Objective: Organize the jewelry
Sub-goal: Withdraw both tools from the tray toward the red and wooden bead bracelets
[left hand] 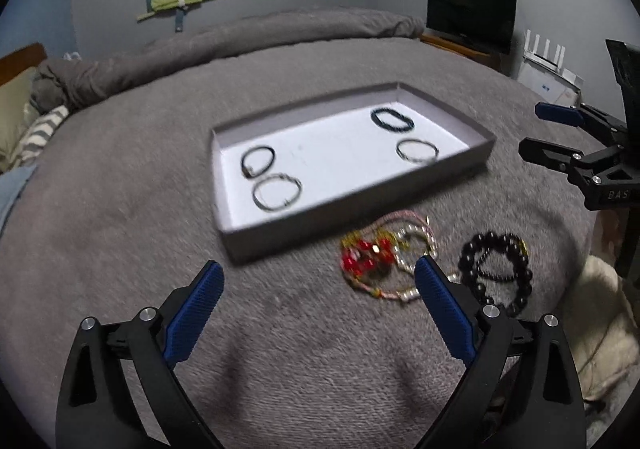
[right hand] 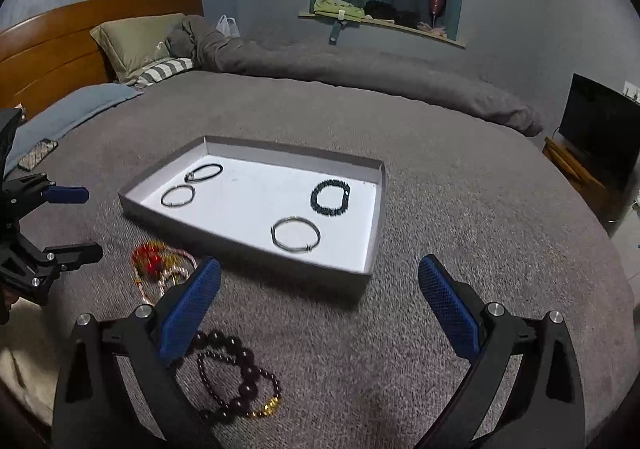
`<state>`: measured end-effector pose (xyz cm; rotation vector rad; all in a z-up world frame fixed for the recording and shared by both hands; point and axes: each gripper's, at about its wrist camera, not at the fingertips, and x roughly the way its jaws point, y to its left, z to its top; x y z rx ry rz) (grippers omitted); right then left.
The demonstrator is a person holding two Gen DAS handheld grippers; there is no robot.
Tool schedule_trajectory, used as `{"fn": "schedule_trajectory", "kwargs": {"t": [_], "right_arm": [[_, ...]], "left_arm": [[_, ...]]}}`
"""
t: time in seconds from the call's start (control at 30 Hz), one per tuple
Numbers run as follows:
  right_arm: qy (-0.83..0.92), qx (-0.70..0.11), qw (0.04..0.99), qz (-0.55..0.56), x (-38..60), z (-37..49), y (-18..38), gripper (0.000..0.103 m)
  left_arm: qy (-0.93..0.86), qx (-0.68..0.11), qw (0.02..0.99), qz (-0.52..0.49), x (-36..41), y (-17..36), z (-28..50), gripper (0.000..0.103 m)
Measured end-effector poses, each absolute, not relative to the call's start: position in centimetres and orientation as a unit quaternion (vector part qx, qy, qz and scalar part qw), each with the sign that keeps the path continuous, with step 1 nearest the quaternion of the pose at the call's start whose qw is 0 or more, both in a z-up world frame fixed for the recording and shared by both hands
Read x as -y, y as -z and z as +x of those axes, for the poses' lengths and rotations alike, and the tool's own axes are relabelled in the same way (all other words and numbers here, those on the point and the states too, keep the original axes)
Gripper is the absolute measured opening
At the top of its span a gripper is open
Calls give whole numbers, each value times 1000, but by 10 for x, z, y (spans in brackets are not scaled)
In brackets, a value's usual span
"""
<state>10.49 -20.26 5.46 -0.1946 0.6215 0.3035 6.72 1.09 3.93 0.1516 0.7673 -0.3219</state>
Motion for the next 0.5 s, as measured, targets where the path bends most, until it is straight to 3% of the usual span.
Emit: {"fn": "schedule_trajectory", "kwargs": {"t": [0.3,0.5], "right_arm": [[-151,-340,925,-82,205,93,-15,98],[-164,-336,924,-75,201,87,-4,98]], "left_arm": [[186,-379,902,86,4,-23,70,97],[190,-370,902,116,18,-15,71,91]]}}
